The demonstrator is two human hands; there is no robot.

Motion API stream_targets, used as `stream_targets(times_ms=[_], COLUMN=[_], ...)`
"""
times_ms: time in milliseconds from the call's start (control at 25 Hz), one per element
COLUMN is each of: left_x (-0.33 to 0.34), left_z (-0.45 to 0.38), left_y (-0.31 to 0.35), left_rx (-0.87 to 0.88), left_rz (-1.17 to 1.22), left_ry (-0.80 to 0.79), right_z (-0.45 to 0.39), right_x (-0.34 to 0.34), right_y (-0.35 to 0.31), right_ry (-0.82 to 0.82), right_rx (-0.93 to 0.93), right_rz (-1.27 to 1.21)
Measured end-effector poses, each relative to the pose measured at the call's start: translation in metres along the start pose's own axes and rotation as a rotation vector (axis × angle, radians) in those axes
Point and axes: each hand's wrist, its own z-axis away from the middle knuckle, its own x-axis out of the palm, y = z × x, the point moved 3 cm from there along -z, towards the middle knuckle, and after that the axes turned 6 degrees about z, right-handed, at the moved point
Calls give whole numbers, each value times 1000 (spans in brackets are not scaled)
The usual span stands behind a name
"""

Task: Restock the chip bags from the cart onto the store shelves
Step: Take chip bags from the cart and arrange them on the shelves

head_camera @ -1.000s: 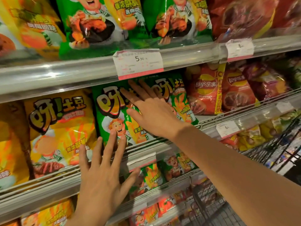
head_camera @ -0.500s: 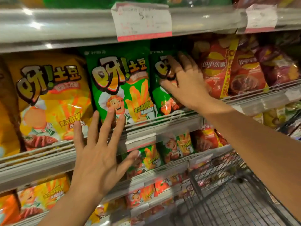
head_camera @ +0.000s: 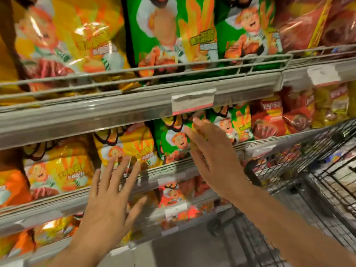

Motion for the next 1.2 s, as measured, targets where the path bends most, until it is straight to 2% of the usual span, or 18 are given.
stream_targets(times_ms=[120,280,360,440,520,600,640,760,960,1080,1200], left_x=[24,30,24,13,0,-6,-6,-4,-2,-9,-26], left_z=[2,1,-2,8,34,58,67,82,92,92,111], left_y=[-13,-20,-19,-24,-42,-70,-86,-122,-134,-145,-168], left_rx=[-66,-47,-21,24,-11,-87,-117,-185,-154,-99,-62], left_rz=[76,10,33,75,154,120,88,61,82,226,312], left_ry=[-49,-39,-60,-14,48,69,63,-26,-49,15,162], right_z=[-37,-62,-64,-62,-54,-48,-46,-45,-43,-44,-48], right_x=[22,32,26,25,32,44,55,88,104,102,107], right_y=[3,2,-4,-24,-63,-105,-123,-157,-169,-193,-243], right_ry=[-95,-328,-347,-263,-133,-140,-183,-309,-408,-367,-373], right_rx=[60,162,203,185,49,-121,-140,-28,78,61,-54], right_rz=[255,531,616,663,565,372,285,205,315,341,146])
